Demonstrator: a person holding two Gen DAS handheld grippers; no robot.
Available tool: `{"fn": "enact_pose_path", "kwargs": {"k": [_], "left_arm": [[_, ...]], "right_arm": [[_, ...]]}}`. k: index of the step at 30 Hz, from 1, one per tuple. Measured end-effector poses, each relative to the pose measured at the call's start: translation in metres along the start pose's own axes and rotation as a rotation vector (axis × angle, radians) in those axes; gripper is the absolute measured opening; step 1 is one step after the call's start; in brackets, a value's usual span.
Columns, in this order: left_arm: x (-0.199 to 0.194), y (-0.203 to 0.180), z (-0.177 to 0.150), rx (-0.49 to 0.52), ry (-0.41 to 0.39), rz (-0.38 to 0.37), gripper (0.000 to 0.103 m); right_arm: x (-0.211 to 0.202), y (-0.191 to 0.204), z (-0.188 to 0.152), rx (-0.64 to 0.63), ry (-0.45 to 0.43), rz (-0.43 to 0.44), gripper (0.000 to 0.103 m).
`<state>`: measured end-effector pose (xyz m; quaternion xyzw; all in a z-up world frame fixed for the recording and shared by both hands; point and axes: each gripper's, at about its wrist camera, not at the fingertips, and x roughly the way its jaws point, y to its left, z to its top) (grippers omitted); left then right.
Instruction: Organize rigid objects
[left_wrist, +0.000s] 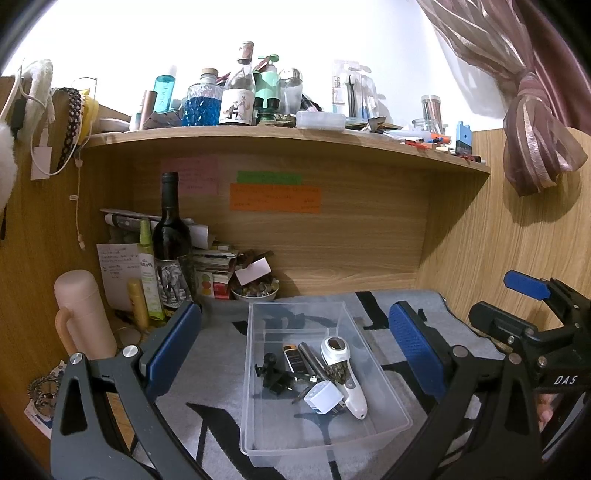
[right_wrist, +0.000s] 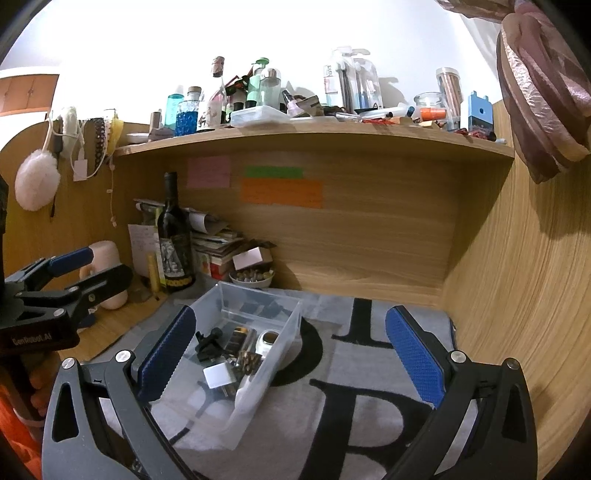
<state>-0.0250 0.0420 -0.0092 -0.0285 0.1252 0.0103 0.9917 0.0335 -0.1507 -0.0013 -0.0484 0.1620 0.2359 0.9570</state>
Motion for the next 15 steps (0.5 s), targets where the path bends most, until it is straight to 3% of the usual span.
{"fn": "enact_pose_path", "kwargs": {"k": [15], "left_arm": [[0.0003,0.0009,0.0,-0.002,0.0,0.0,0.103]], "right_arm": [[0.0003,0.0021,0.0012,-0.007,0.0,0.004,0.103]]}}
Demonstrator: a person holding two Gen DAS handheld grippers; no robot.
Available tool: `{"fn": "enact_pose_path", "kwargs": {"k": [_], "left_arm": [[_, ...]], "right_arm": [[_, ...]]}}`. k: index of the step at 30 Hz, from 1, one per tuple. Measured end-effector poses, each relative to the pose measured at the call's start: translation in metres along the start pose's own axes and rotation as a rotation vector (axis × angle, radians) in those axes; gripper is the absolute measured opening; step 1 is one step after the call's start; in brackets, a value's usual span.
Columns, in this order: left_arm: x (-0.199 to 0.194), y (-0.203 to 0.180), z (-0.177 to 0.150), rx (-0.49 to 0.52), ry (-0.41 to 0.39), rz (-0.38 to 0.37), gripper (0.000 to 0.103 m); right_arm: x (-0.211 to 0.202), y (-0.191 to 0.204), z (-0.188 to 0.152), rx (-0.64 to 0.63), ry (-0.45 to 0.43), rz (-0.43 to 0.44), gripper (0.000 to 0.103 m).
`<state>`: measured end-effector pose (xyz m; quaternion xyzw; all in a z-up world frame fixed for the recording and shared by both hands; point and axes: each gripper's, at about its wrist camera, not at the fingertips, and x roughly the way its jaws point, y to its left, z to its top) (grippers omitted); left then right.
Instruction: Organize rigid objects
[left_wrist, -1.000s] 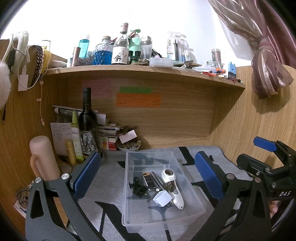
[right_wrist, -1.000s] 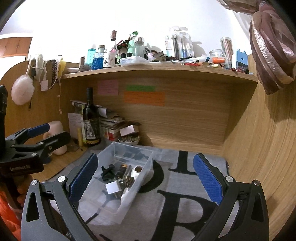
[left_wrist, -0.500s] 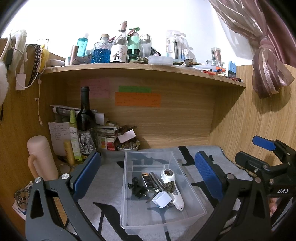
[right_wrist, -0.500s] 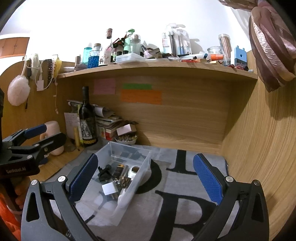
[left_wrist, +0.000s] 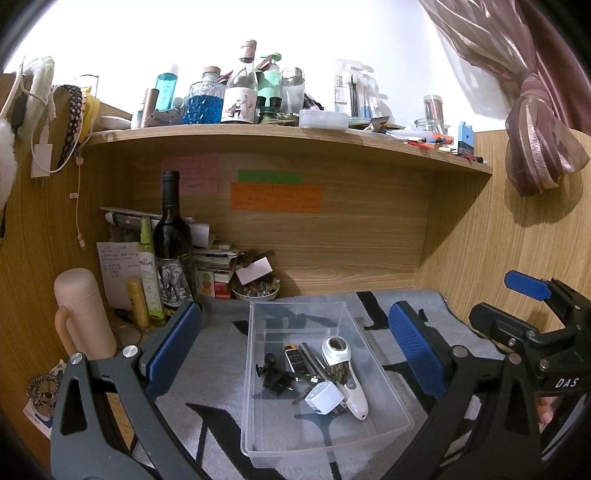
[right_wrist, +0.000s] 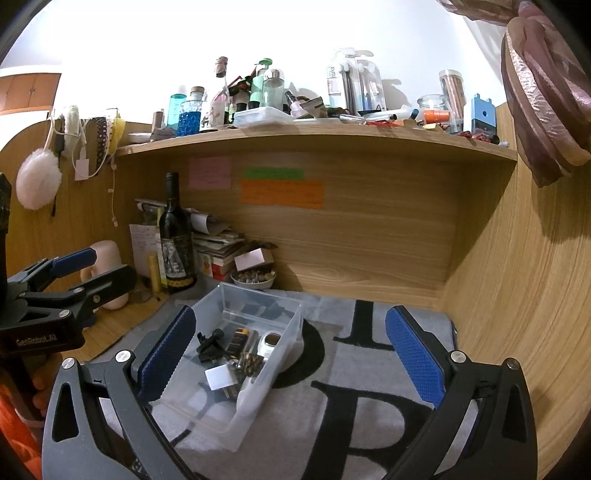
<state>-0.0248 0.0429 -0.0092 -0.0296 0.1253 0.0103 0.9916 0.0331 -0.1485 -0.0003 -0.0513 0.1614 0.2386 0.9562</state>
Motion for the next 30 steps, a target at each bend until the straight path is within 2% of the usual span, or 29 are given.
{"fn": "enact_pose_path", "kwargs": {"k": [30], "left_arm": [[0.0054,-0.0008,-0.002,-0.006,-0.005,0.016,0.103]], "right_arm": [[0.0065,0.0038,0.0005,0.011,0.015,0.004,0.103]]}}
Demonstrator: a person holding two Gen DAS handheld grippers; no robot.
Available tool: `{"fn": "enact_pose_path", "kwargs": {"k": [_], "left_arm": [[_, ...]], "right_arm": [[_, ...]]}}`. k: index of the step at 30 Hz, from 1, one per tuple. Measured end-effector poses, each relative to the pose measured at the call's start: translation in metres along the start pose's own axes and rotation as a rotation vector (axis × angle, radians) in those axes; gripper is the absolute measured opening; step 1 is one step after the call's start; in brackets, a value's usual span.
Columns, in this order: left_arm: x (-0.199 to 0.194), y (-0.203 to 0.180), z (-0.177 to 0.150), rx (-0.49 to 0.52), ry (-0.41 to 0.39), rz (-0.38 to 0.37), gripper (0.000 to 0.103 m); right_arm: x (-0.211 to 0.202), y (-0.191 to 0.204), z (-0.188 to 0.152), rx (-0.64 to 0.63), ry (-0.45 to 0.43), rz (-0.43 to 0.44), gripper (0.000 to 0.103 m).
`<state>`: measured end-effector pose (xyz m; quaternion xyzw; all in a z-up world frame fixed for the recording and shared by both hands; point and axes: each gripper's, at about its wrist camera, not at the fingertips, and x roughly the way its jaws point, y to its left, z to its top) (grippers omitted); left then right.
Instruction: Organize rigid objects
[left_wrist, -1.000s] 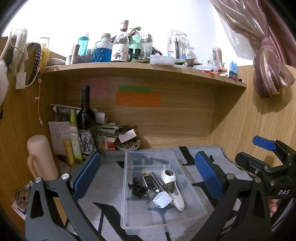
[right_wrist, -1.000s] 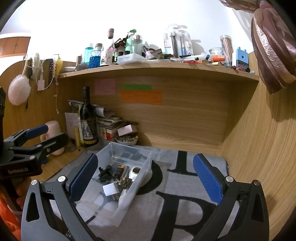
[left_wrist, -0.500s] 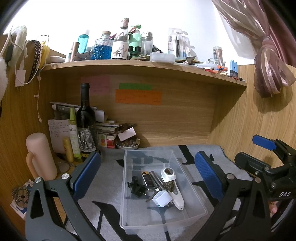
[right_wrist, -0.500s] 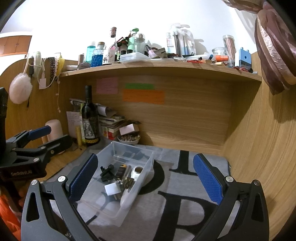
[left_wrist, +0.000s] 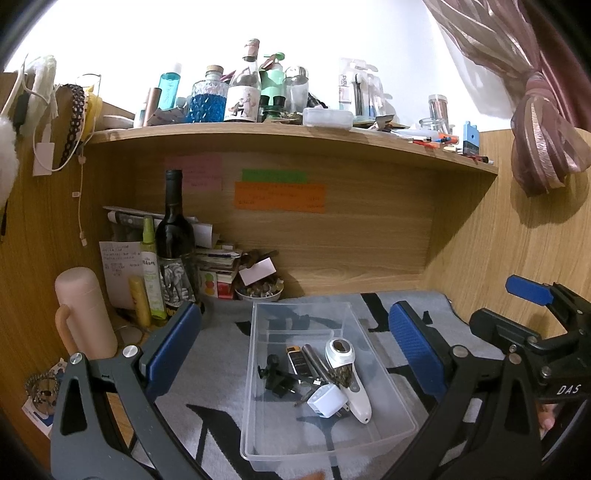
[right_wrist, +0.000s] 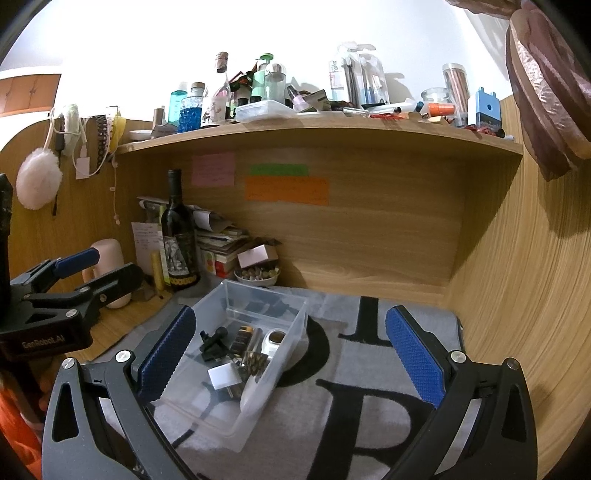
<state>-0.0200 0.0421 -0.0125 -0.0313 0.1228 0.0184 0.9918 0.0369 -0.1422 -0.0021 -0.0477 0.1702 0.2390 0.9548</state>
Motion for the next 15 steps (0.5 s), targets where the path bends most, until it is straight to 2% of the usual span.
{"fn": "enact_pose_path", "kwargs": {"k": [3,15], "left_arm": [[0.0015,-0.0021,-0.001,0.011,0.013,-0.023,0.103],[0.0061,-0.001,0.0014,0.002,0.008,-0.032,0.103]], "right_arm": [[0.0013,-0.0013,-0.0004,0.004,0.002,-0.002,0.103],[0.0051,-0.0027,0.0017,0.001,0.002,0.0,0.103]]}}
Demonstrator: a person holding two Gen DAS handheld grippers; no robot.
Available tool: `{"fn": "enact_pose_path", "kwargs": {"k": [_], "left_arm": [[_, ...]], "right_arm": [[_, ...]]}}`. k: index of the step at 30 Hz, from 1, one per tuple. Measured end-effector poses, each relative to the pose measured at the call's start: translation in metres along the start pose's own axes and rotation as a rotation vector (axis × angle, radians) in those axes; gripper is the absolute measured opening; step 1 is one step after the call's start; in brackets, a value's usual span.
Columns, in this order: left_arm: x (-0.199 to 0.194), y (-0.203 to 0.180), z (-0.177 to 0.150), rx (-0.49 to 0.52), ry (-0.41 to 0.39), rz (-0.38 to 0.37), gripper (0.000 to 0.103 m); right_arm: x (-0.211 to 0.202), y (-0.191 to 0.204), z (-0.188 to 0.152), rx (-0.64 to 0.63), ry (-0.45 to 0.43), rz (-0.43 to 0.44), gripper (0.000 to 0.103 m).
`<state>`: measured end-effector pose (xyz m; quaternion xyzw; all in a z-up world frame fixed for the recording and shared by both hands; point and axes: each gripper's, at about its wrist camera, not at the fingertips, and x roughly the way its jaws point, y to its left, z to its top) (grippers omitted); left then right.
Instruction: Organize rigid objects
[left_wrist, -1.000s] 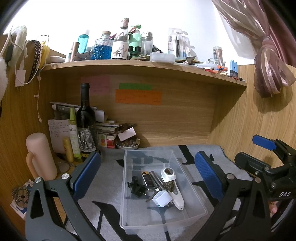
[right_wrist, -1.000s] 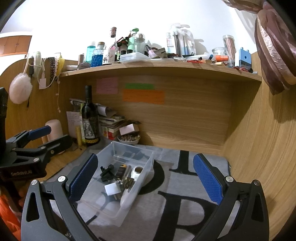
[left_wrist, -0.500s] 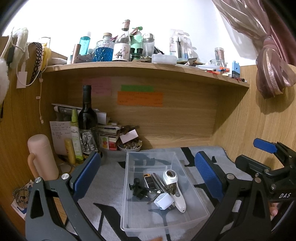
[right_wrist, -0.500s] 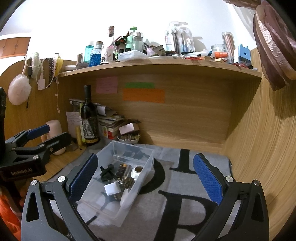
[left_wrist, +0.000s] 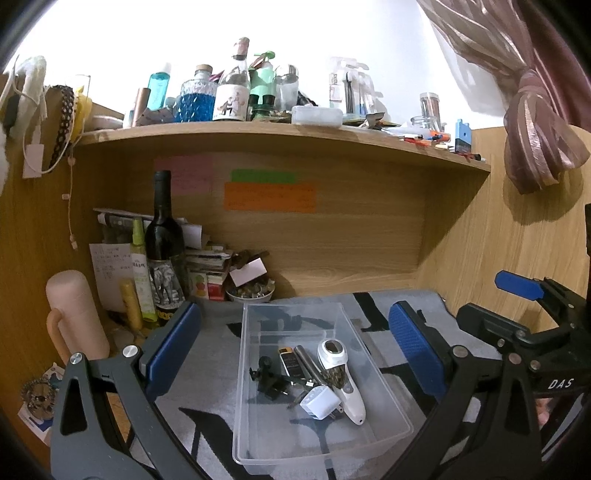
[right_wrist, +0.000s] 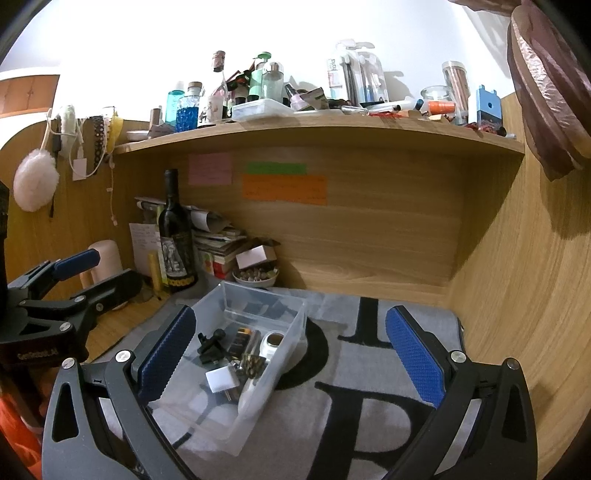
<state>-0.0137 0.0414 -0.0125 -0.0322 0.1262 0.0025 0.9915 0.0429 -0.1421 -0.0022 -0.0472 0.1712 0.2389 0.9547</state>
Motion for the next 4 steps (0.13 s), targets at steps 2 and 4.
{"fn": "enact_pose_path", "kwargs": {"k": [2,4], "left_arm": [[0.0029,0.0031,0.0003,-0.012,0.011,-0.001,0.103],[0.0072,0.006,-0.0003,-0.024,0.03,-0.006,0.103]], "right_arm": [[0.0027,-0.0002,-0.0003,-0.001,0.004,0.002,0.103],[0.0064,-0.0007,-0.0007,0.005,0.013,0.003,0.103]]}}
